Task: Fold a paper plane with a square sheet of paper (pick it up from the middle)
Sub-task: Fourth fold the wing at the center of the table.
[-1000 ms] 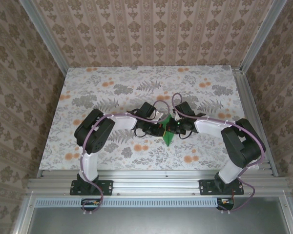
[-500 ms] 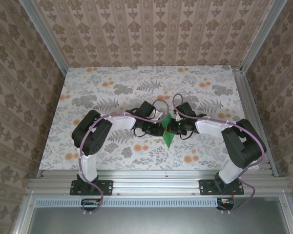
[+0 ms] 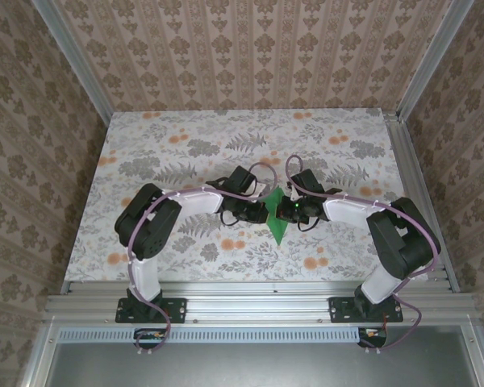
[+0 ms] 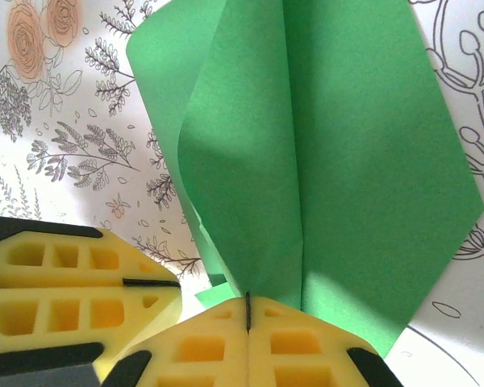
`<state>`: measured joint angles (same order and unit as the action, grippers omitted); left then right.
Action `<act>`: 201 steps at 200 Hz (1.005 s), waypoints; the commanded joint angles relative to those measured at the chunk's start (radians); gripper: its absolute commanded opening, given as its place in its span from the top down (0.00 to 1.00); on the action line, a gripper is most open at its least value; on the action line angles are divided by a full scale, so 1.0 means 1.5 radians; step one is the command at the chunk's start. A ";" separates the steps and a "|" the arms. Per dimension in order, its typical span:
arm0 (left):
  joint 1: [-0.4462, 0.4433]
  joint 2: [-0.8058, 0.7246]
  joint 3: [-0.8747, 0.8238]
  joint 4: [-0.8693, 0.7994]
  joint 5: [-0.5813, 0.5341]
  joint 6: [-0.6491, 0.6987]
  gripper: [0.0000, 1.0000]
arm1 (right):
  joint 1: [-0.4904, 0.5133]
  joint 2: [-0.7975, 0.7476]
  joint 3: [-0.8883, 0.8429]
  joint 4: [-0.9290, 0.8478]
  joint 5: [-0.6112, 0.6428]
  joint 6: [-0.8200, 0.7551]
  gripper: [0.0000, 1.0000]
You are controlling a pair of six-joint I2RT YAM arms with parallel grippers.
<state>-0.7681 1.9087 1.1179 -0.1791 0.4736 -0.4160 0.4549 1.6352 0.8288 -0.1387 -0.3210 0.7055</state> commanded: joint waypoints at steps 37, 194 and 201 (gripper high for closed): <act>-0.010 0.037 0.016 0.025 0.001 -0.020 0.92 | -0.004 -0.016 -0.004 -0.023 0.006 -0.014 0.98; -0.007 0.055 -0.010 0.063 0.006 -0.015 1.00 | 0.006 0.008 0.004 0.018 -0.039 0.023 0.98; -0.007 0.053 -0.013 0.067 0.007 -0.016 1.00 | 0.006 0.011 0.004 0.021 -0.040 0.026 0.98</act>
<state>-0.7769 1.9491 1.1233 -0.1459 0.4820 -0.4343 0.4564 1.6363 0.8291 -0.1287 -0.3523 0.7181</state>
